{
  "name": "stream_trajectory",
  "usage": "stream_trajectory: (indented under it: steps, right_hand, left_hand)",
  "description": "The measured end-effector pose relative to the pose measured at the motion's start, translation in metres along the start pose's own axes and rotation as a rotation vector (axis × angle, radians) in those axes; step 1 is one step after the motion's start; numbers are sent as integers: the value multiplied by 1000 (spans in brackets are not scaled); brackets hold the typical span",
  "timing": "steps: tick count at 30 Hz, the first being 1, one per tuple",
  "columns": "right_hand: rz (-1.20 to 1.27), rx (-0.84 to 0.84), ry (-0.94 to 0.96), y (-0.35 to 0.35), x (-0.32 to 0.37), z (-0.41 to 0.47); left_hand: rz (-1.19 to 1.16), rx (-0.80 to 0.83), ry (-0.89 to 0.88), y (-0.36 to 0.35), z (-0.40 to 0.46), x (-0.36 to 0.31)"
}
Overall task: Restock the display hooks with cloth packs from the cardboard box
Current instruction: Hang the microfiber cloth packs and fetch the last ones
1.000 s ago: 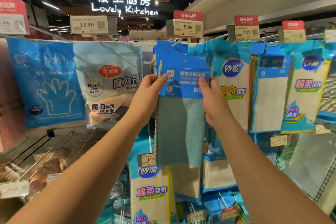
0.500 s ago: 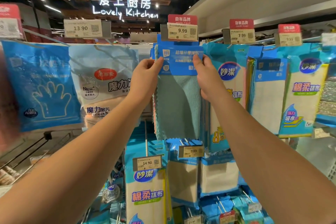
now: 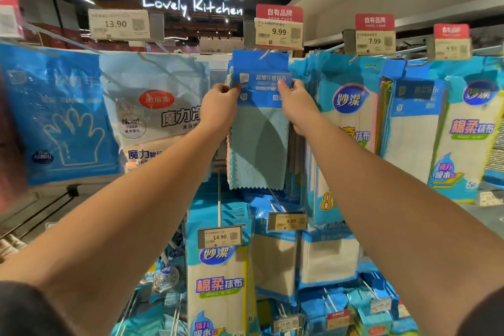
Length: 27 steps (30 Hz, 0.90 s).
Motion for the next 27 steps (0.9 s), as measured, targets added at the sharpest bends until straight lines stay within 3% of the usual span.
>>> stream_trajectory:
  steps: [12,19,23,27]
  right_hand:
    - [-172,-61,-75,-10,-7,12]
    - [-358,-292,70,-4,-1,-85]
    - [-358,-123,83,-57,-24,-168]
    - [-400,153,-26,-147,-54,-279]
  left_hand:
    - [70,40,70,-9,20,15]
    - [46,113,76,38,-54,41]
    - [204,148,51,112,-132,76]
    - [358,189,184,215,-228,139]
Point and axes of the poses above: each hand's wrist, its own z-axis towards the middle knuckle, its own y-axis out of the back of the hand, x = y × z, the point moved 9 cm from there along z, towards the middle knuckle, and after that the axes turned 3 degrees about -y, right-handed, at the moved point
